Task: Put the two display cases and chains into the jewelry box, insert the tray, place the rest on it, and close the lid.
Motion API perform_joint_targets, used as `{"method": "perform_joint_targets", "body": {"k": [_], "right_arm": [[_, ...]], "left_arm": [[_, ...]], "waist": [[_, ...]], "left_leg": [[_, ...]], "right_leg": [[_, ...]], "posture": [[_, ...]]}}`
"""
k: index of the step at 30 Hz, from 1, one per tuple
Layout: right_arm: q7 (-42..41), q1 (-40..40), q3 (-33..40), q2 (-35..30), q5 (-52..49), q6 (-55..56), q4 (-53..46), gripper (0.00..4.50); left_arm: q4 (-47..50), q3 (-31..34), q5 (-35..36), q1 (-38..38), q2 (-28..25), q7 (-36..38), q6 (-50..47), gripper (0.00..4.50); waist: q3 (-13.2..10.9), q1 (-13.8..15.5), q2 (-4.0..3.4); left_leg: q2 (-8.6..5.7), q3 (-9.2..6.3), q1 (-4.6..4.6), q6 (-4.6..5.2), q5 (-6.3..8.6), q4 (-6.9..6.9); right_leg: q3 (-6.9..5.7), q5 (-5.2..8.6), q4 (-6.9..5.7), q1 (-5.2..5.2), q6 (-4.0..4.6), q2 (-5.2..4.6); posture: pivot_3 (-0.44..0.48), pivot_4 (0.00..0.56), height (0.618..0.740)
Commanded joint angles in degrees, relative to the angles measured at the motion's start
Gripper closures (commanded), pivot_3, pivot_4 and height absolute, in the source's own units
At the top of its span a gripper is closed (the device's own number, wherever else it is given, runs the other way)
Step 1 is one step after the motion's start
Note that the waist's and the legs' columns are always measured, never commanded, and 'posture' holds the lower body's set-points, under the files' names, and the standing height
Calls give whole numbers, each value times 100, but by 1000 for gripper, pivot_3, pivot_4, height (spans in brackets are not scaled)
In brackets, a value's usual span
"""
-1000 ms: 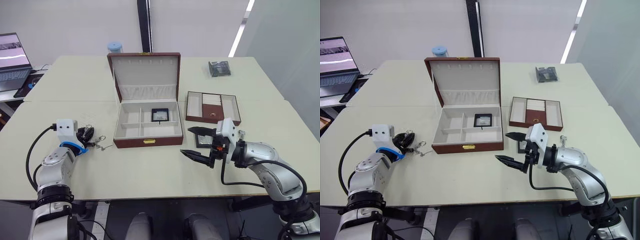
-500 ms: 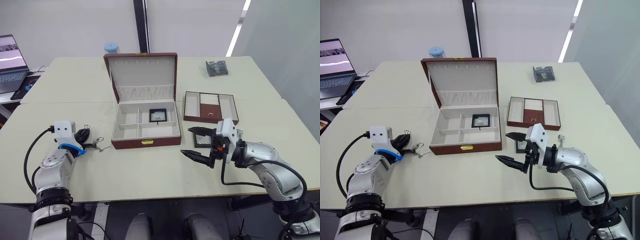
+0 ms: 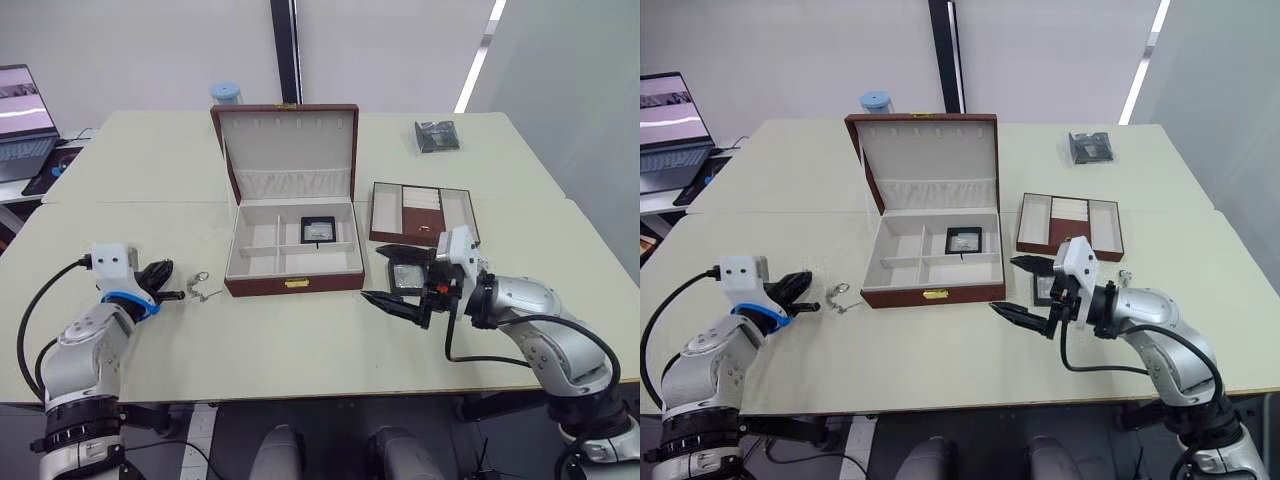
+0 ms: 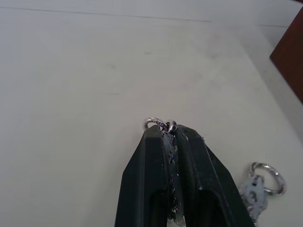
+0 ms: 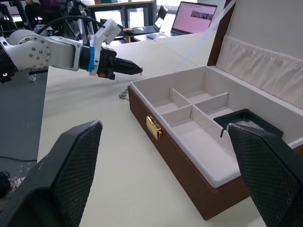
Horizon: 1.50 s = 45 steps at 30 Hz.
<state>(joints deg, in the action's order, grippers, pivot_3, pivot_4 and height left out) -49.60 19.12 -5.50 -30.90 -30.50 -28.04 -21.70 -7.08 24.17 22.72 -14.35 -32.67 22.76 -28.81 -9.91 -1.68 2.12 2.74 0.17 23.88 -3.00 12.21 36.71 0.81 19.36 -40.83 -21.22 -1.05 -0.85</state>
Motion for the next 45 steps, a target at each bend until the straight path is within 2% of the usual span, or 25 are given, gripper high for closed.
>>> {"method": "perform_joint_targets", "body": {"k": [1, 8, 14, 21, 28, 32, 44, 45], "right_arm": [[54, 111, 182, 15, -149, -24, -215, 0], [87, 126, 235, 0, -139, -9, -177, 0], [262, 163, 361, 66, -138, -23, -94, 0], [648, 47, 590, 134, -104, -42, -178, 0], [944, -213, 689, 131, -110, -68, -443, 0], [1062, -351, 741, 107, -114, -92, -579, 0], [1209, -509, 747, 138, -125, -128, -734, 0], [1210, -508, 741, 137, -128, -127, -731, 0]], "left_arm": [[755, 138, 155, -134, -145, -160, -291, 4483], [1562, -47, 376, -449, -89, -333, -960, 4483], [1692, -464, 423, -926, 175, -392, -1205, 4483], [1274, -1004, 359, -1660, 521, -297, -1165, 4483], [582, -1356, 60, -2075, 695, -219, -849, 4483], [156, -1364, -116, -2250, 790, -363, -758, 4483], [-400, -1475, -321, -2411, 934, -141, -469, 4483], [-414, -1471, -323, -2414, 938, -136, -455, 4133]], "waist": [[0, 1, 0], [-1, 2, 2], [-2, 6, 2], [-3, 14, 4], [-3, 1, 4], [-3, 2, 4], [-4, 7, 5], [-4, 7, 5]], "left_leg": [[0, 0, 0, 0, 0, 0], [-1, 0, 1, 0, 0, 0], [-3, 0, 1, 0, 0, 0], [-5, 1, 6, -1, -1, 0], [-6, 5, 6, -1, -1, 0], [-6, 4, 6, -1, -1, 0], [-6, 4, 9, -1, -1, 0], [-6, 4, 9, -1, -1, 0]], "right_leg": [[0, 0, 1, 0, 0, 0], [1, 0, 1, 0, 0, 0], [1, 0, 1, 0, 0, 2], [2, 0, 6, -1, 0, 4], [8, 0, 7, -5, 0, 12], [6, 0, 7, -5, 0, 14], [6, 0, 9, -5, -1, 33], [6, 1, 9, -5, -1, 33]], "posture": [[0, 150, 740], [0, 150, 740], [0, 150, 740], [0, 150, 740], [0, 150, 740], [0, 150, 740], [0, 150, 740], [0, 150, 740]]}}
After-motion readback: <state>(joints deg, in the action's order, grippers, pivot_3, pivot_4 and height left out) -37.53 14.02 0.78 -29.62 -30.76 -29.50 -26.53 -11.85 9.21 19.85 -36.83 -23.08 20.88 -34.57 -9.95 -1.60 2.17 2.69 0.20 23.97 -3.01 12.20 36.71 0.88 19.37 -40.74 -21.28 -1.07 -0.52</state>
